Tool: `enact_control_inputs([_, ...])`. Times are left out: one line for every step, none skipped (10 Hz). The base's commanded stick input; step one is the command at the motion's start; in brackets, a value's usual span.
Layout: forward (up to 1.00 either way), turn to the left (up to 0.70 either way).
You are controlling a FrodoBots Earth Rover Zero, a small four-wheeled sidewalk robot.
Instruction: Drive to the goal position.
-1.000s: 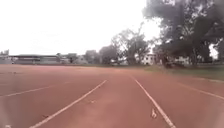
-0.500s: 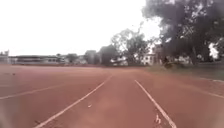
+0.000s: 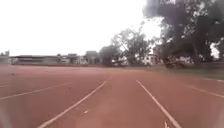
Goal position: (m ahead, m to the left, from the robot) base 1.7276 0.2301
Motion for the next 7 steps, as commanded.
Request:
enact_control_inputs([0.45, 0.0])
enact_control_inputs([0.45, 0.0])
enact_control_inputs([0.45, 0.0])
enact_control_inputs([0.45, 0.0])
enact_control_inputs([0.45, 0.0])
enact_control_inputs([0.45, 0.0])
enact_control_inputs([0.45, 0.0])
